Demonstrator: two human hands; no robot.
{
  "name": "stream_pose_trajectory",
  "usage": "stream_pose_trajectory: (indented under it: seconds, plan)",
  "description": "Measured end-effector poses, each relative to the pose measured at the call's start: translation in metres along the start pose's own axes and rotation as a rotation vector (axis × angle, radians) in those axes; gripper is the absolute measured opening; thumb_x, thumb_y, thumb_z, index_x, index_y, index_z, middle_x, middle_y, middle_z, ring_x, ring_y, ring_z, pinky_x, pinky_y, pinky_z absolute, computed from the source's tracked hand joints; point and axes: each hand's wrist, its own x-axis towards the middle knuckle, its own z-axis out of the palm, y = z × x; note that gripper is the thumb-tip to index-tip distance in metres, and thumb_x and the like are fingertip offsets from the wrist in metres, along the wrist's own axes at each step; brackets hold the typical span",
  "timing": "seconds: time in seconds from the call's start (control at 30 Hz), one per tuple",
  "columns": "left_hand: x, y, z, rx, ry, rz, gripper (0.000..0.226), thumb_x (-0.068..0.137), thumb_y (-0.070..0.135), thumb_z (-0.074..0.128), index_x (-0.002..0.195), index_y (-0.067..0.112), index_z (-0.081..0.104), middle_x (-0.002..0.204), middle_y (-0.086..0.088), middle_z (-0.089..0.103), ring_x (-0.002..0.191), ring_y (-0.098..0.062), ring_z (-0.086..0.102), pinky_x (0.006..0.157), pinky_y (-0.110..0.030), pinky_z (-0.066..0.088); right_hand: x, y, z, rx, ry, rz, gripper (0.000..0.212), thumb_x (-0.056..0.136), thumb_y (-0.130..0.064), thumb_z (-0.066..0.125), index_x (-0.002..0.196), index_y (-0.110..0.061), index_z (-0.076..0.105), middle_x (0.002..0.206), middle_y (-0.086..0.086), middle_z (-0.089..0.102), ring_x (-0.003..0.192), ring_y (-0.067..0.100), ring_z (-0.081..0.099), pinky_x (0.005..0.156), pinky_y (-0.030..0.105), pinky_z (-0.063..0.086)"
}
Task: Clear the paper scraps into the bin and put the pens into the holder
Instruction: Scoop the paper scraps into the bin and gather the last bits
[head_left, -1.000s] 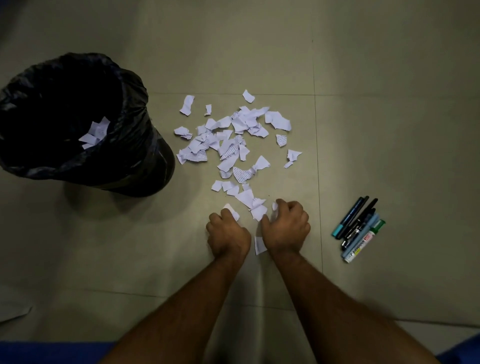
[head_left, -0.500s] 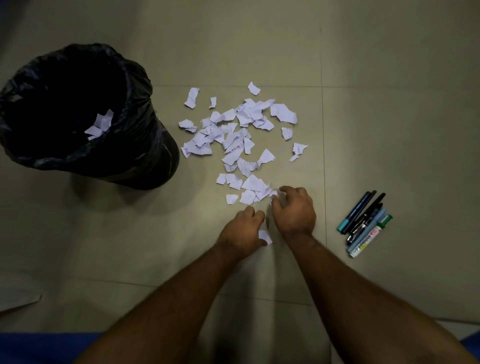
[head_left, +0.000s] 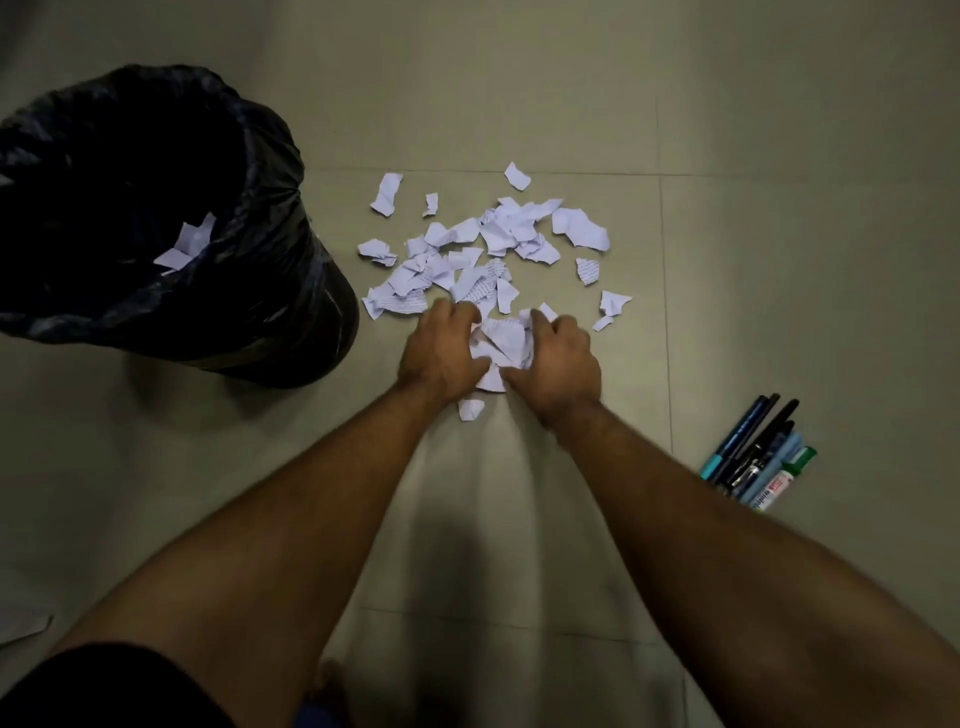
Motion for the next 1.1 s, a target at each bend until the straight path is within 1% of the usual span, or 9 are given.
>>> stream_pose_trajectory:
  seconds: [0.13, 0.27, 0.37, 0.47, 0.53, 0.7, 0.8, 0.97, 1.1]
  plan:
    - [0.049, -0.007, -0.018, 0.241, -0.058, -0.040, 0.097, 0.071, 0.037, 0.076, 0.151, 0.022, 0.022, 0.152, -0.014, 0.028, 0.138, -0.036, 0.032, 0.106, -0.049, 0.038, 0.051, -0.026, -0.003, -0.169, 0.046, -0.048, 0.090, 0.072, -0.055, 0.069, 0.146, -0.017, 0.034, 0.146, 0.016, 0.038, 0.121, 0.038, 0.046, 0.087, 0.043, 0.045]
    - [0.091, -0.020, -0.030, 0.251, -0.173, -0.170, 0.114, 0.065, 0.051, 0.078, 0.154, 0.026, 0.011, 0.160, -0.012, 0.015, 0.146, -0.038, 0.021, 0.111, -0.054, 0.034, 0.093, -0.040, -0.009, -0.281, -0.124, -0.095, 0.110, 0.071, -0.062, 0.069, 0.155, -0.023, 0.011, 0.164, 0.015, 0.003, 0.149, 0.039, 0.010, 0.111, 0.055, 0.026]
    - [0.101, -0.020, -0.031, 0.186, -0.237, -0.110, 0.090, 0.070, 0.051, 0.073, 0.148, 0.029, 0.033, 0.150, -0.010, 0.037, 0.134, -0.038, 0.041, 0.104, -0.048, 0.043, 0.110, -0.043, -0.011, -0.264, -0.221, -0.134, 0.101, 0.073, -0.063, 0.066, 0.154, -0.028, 0.017, 0.159, 0.012, 0.023, 0.144, 0.037, 0.024, 0.110, 0.054, 0.031]
    - [0.091, -0.009, -0.024, 0.194, -0.126, -0.073, 0.038, 0.085, 0.039, 0.059, 0.120, 0.026, 0.062, 0.128, -0.009, 0.060, 0.116, -0.035, 0.059, 0.092, -0.042, 0.051, 0.099, -0.049, -0.008, -0.243, -0.134, -0.235, 0.062, 0.081, -0.052, 0.060, 0.138, -0.030, 0.047, 0.133, 0.009, 0.050, 0.122, 0.034, 0.047, 0.095, 0.045, 0.042]
    - [0.076, -0.004, -0.019, 0.236, -0.070, -0.076, 0.021, 0.086, 0.023, 0.057, 0.104, 0.021, 0.068, 0.116, -0.008, 0.066, 0.107, -0.033, 0.064, 0.083, -0.038, 0.052, 0.084, -0.047, -0.005, -0.217, -0.069, -0.244, 0.046, 0.083, -0.043, 0.060, 0.127, -0.028, 0.058, 0.123, 0.009, 0.054, 0.114, 0.034, 0.051, 0.085, 0.040, 0.045]
    - [0.036, 0.001, -0.014, 0.276, -0.130, 0.017, 0.015, 0.080, 0.018, 0.067, 0.093, 0.011, 0.068, 0.105, -0.013, 0.067, 0.098, -0.035, 0.064, 0.081, -0.037, 0.051, 0.049, -0.027, -0.003, -0.143, -0.007, -0.194, 0.022, 0.084, -0.024, 0.059, 0.103, -0.024, 0.070, 0.106, 0.007, 0.061, 0.097, 0.032, 0.060, 0.067, 0.033, 0.043]
    - [0.014, 0.001, -0.007, 0.219, -0.092, 0.024, 0.015, 0.083, 0.019, 0.064, 0.094, 0.009, 0.067, 0.104, -0.015, 0.067, 0.096, -0.035, 0.063, 0.079, -0.036, 0.049, 0.031, -0.018, -0.008, -0.112, -0.026, -0.174, 0.017, 0.082, -0.018, 0.059, 0.094, -0.019, 0.071, 0.096, 0.008, 0.063, 0.090, 0.032, 0.062, 0.066, 0.032, 0.040]
    - [-0.005, 0.015, -0.012, -0.072, 0.009, -0.202, 0.014, 0.085, 0.010, 0.061, 0.092, 0.012, 0.072, 0.099, -0.011, 0.072, 0.081, -0.027, 0.064, 0.067, -0.024, 0.044, 0.017, -0.017, -0.018, 0.172, 0.021, 0.008, 0.019, 0.079, -0.009, 0.058, 0.089, -0.013, 0.074, 0.089, 0.012, 0.071, 0.086, 0.033, 0.064, 0.066, 0.032, 0.046]
    - [-0.012, 0.030, -0.032, -0.256, 0.095, -0.382, 0.021, 0.086, 0.005, 0.060, 0.095, 0.016, 0.076, 0.105, -0.011, 0.072, 0.094, -0.030, 0.067, 0.077, -0.027, 0.052, 0.008, -0.026, -0.039, 0.460, 0.084, 0.266, 0.013, 0.084, -0.012, 0.059, 0.083, -0.009, 0.072, 0.076, 0.011, 0.068, 0.078, 0.034, 0.063, 0.062, 0.026, 0.037]
